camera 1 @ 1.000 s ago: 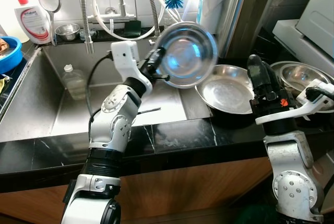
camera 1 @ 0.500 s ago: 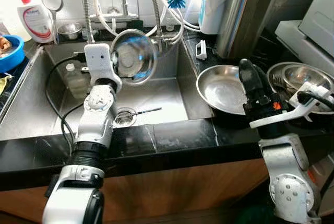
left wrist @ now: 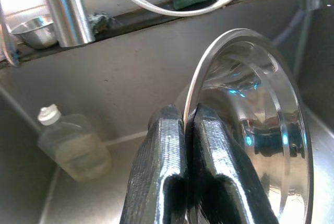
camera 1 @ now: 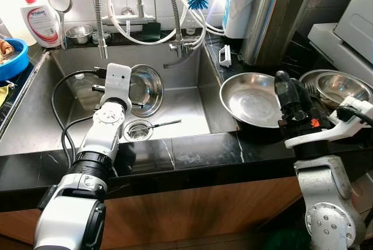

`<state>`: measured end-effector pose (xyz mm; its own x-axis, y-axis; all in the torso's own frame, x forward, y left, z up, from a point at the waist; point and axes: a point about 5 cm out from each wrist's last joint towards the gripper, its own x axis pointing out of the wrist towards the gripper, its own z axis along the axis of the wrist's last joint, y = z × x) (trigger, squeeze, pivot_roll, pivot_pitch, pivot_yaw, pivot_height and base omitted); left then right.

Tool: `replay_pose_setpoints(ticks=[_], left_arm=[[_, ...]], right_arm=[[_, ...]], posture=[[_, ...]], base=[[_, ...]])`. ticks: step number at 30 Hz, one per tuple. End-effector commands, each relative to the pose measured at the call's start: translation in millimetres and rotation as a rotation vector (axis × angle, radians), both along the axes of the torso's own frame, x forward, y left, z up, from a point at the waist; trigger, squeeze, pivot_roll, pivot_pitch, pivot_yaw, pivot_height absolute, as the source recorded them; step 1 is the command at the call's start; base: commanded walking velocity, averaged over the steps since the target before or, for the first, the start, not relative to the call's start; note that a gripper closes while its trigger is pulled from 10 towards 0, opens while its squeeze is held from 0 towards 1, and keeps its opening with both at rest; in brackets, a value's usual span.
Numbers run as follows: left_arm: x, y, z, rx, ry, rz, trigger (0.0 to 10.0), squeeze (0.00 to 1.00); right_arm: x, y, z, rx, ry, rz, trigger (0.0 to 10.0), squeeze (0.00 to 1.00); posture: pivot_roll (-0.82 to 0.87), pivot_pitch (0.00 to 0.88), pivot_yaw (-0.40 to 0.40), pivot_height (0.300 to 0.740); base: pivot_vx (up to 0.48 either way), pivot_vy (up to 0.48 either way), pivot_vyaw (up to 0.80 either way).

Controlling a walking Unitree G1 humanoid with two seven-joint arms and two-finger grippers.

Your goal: Kitchen organization

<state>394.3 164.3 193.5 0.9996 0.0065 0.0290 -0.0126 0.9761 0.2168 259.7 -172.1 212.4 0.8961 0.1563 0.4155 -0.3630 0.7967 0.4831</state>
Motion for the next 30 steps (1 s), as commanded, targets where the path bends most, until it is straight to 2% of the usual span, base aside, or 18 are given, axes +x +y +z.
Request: replay_pose_setpoints(ticks=[1,15,16,19,22,24,30], left_arm=[[2.3,-6.7,-1,0.006,0.031,-0.026,10.0,1.0],[1.7,-14.7,-9,0.016,0.072,-0.082,10.0,1.0],[1.6,-15.7,-10,0.017,0.079,-0.088,10.0,1.0],[1.6,-16.1,-11,-0.001,0.091,-0.091,10.0,1.0],[1.7,-16.5,-10,-0.003,0.087,-0.1,10.0,1.0],[2.0,-16.8,-10,-0.005,0.083,-0.106,10.0,1.0],[2.5,-14.7,-12,-0.005,0.103,-0.094,10.0,1.0]], right_arm=[[-3.4,-3.3,2,-0.014,-0.002,-0.024,10.0,0.0],[-1.5,-12.4,-5,-0.022,0.075,-0.124,10.0,0.0],[-0.1,-18.7,-10,-0.02,0.13,-0.199,10.0,0.0],[1.3,-27.6,-17,-0.014,0.212,-0.295,10.0,0.0],[-0.1,-36.9,-20,0.011,0.256,-0.394,10.0,0.0],[-1.3,-46.3,-30,-0.003,0.371,-0.487,10.0,0.0],[-0.5,-49.9,-38,-0.003,0.461,-0.527,10.0,0.0]], posture=[[0.01,0.038,-0.01,0.74],[0.01,0.017,-0.008,0.74],[0.01,0.017,-0.008,0.74],[0.01,0.012,-0.007,0.74],[0.01,0.013,-0.007,0.74],[0.01,0.013,-0.007,0.74],[0.01,0.023,-0.009,0.74]], base=[[0.0,0.0,0.0],[0.0,0.0,0.0],[0.0,0.0,0.0],[0.0,0.0,0.0],[0.0,0.0,0.0],[0.0,0.0,0.0],[0.0,0.0,0.0]])
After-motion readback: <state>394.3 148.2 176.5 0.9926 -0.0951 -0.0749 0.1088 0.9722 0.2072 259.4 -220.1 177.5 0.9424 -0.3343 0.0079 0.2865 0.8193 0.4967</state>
